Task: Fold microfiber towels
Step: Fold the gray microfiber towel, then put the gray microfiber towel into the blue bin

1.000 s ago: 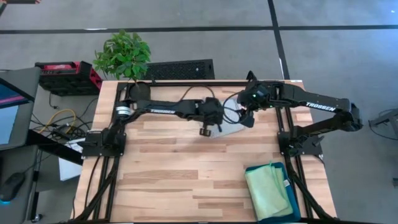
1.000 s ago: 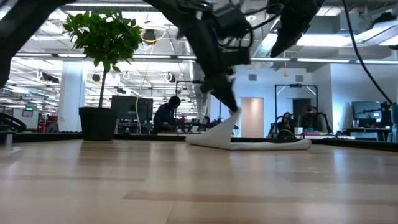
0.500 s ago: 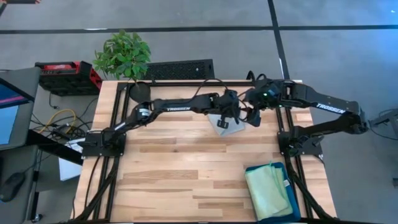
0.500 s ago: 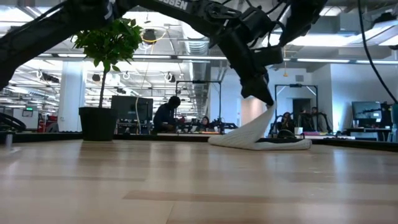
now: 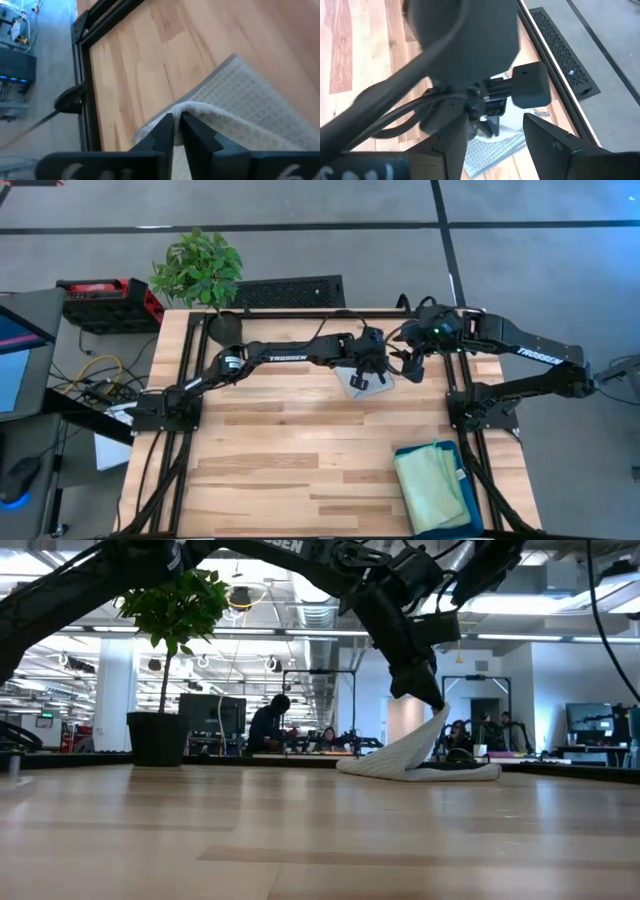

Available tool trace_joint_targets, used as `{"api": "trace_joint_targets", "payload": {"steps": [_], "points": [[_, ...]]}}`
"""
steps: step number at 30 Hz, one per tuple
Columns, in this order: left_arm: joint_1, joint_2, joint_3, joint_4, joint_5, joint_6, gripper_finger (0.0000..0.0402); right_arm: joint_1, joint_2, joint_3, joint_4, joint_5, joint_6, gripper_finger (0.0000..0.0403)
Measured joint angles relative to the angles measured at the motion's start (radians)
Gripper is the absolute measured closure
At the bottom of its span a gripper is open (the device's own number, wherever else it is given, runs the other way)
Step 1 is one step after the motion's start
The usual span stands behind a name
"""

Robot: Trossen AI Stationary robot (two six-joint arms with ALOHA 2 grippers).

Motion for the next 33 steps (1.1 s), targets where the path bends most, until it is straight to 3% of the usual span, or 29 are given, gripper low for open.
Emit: {"api": "trace_joint_targets", "payload": {"steps": [10,13,18,20,29,33], "points": [[-0.008,-0.001,0.0,-0.008,-0.017,-0.062,0.0293,0.0,0.0,0.0,-0.001,-0.001,0.016,0.0189],[-0.008,-0.02,0.017,-0.14,-0.007,-0.13,0.0287,0.0,-0.003,0.0,-0.022,-0.001,0.005,0.0189],[0.015,-0.081,0.02,-0.398,0.314,-0.225,0.0286,0.013,-0.031,-0.003,-0.117,-0.002,-0.004,0.0189],[0.021,-0.096,0.02,-0.49,0.371,-0.239,0.0286,0.02,-0.045,-0.024,-0.118,-0.005,-0.026,0.0189],[0.021,-0.16,0.02,-0.758,0.358,-0.317,0.0286,0.063,-0.03,-0.222,-0.119,-0.005,-0.123,0.0189],[0.019,-0.218,0.02,-0.822,0.341,-0.364,0.0286,0.086,0.001,-0.3,-0.015,-0.005,-0.132,0.0189]]}}
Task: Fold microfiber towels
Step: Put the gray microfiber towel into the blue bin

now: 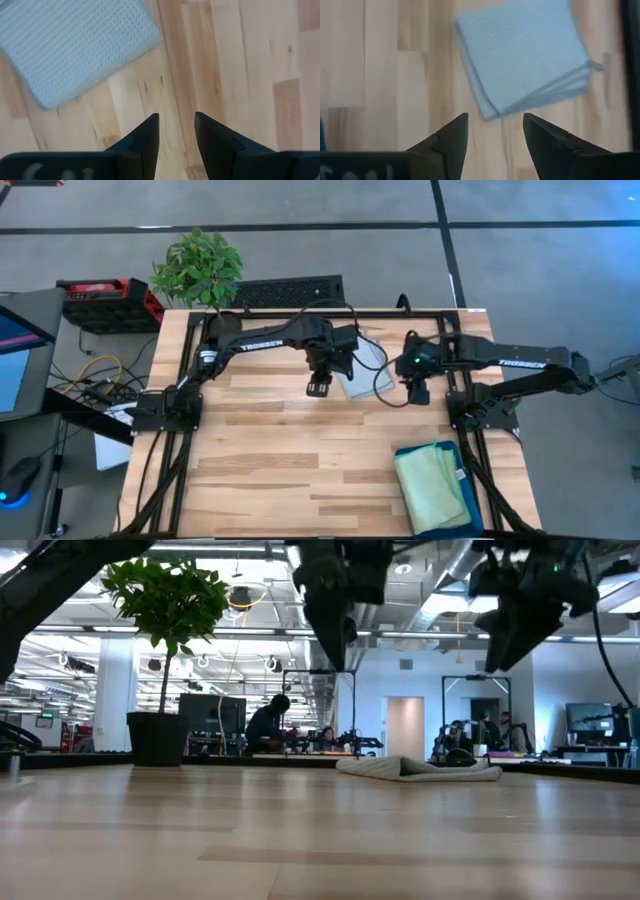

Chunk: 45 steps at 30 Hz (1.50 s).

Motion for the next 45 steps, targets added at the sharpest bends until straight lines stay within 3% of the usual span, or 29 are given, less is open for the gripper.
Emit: {"api": "trace_joint_targets", "payload": {"steps": [5,16,26,31,37,41,45], "points": [[-0.008,-0.07,0.0,-0.051,-0.02,-0.05,0.0286,0.026,0.073,-0.078,0.109,-0.002,-0.062,0.0189],[-0.057,-0.181,0.0,-0.166,-0.217,-0.183,0.0286,0.006,0.33,-0.119,0.401,-0.026,-0.137,0.0189],[-0.1,-0.247,-0.001,-0.18,-0.307,-0.234,0.0286,-0.04,0.498,-0.119,0.435,-0.067,-0.166,0.0189],[-0.107,-0.267,-0.001,-0.18,-0.315,-0.254,0.0286,-0.04,0.545,-0.119,0.462,0.008,-0.184,0.0189],[-0.115,-0.282,-0.002,-0.179,-0.325,-0.273,0.0286,-0.04,0.586,-0.113,0.455,0.019,-0.171,0.0191],[-0.129,-0.287,-0.002,-0.179,-0.349,-0.277,0.0286,-0.038,0.591,-0.113,0.445,0.039,-0.147,0.0213],[-0.143,-0.29,-0.002,-0.179,-0.354,-0.286,0.0286,-0.035,0.577,-0.117,0.445,0.035,-0.09,0.0277]]}}
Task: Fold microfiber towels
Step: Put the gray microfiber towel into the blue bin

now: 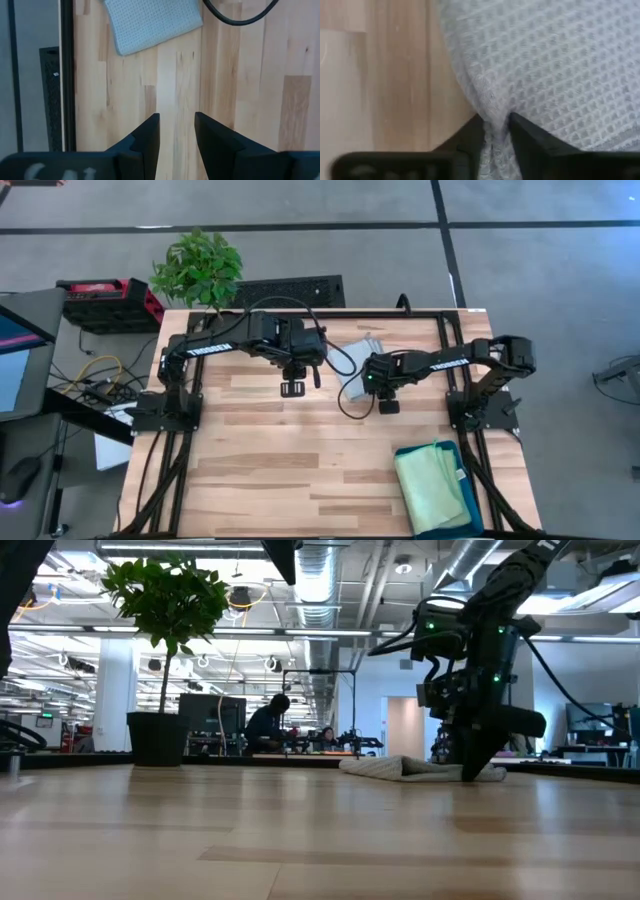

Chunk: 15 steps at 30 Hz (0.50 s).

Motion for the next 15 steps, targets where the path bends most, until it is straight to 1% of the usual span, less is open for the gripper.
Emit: {"api": "trace_joint_targets", "payload": {"steps": [4,5,6,9,11,13,15], "points": [[-0.017,-0.003,0.0,0.0,-0.008,-0.007,0.0286,-0.001,-0.011,-0.001,0.004,0.026,0.059,0.0367],[-0.021,-0.003,0.0,0.0,-0.01,-0.012,0.0286,-0.003,-0.012,-0.002,0.003,0.032,0.07,0.0382],[-0.025,-0.003,0.0,0.0,-0.011,-0.015,0.0286,-0.003,-0.012,-0.001,0.003,0.031,0.078,0.0388],[-0.038,-0.003,0.0,0.0,-0.012,-0.018,0.0286,0.004,-0.012,0.001,-0.005,0.033,0.1,0.0379],[-0.046,-0.003,0.0,0.0,-0.013,-0.023,0.0286,0.015,-0.013,0.016,-0.062,0.034,0.111,0.0378],[-0.053,-0.003,0.0,0.0,-0.013,-0.041,0.0286,0.034,-0.03,0.034,-0.149,0.03,0.136,0.0386],[-0.061,-0.003,0.0,0.0,-0.013,-0.057,0.0286,0.062,-0.056,0.058,-0.193,0.026,0.149,0.0394]]}}
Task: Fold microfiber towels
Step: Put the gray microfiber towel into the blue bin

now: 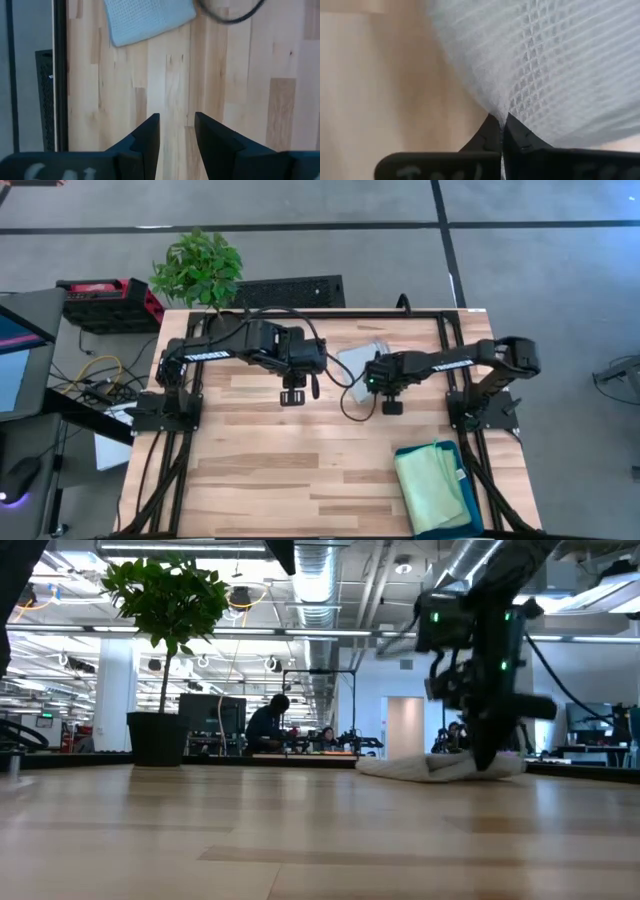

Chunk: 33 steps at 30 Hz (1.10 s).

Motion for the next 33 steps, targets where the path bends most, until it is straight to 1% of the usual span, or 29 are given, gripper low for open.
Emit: {"api": "trace_joint_targets", "payload": {"steps": [3,7,12,15,18,22,25,29,33], "points": [[-0.013,0.0,0.0,0.0,0.0,-0.005,0.0286,0.041,-0.077,0.022,-0.091,-0.001,0.02,0.0391],[-0.032,0.0,0.0,0.0,0.0,-0.005,0.0286,0.107,-0.197,0.049,-0.179,-0.001,0.106,0.0387],[-0.051,0.0,0.0,0.0,-0.009,-0.005,0.0286,0.23,-0.318,0.062,-0.307,-0.011,0.285,0.0396],[-0.061,0.0,0.0,0.0,-0.021,-0.005,0.0286,0.327,-0.37,0.062,-0.383,-0.054,0.413,0.039],[-0.066,0.0,0.0,0.0,-0.025,-0.005,0.0286,0.432,-0.415,0.062,-0.41,-0.091,0.558,0.0387],[-0.067,0.0,0.0,0.0,-0.025,-0.005,0.0286,0.574,-0.457,0.062,-0.406,-0.139,0.75,0.0394],[-0.067,0.0,0.0,0.0,-0.025,-0.005,0.0286,0.675,-0.472,0.071,-0.409,-0.147,0.874,0.0393],[-0.067,0.0,0.0,0.0,-0.026,-0.005,0.0286,0.797,-0.476,0.126,-0.409,-0.147,1.02,0.0389],[-0.067,0.0,0.0,0.0,-0.026,-0.005,0.0286,0.919,-0.456,0.184,-0.409,-0.151,1.149,0.0393]]}}
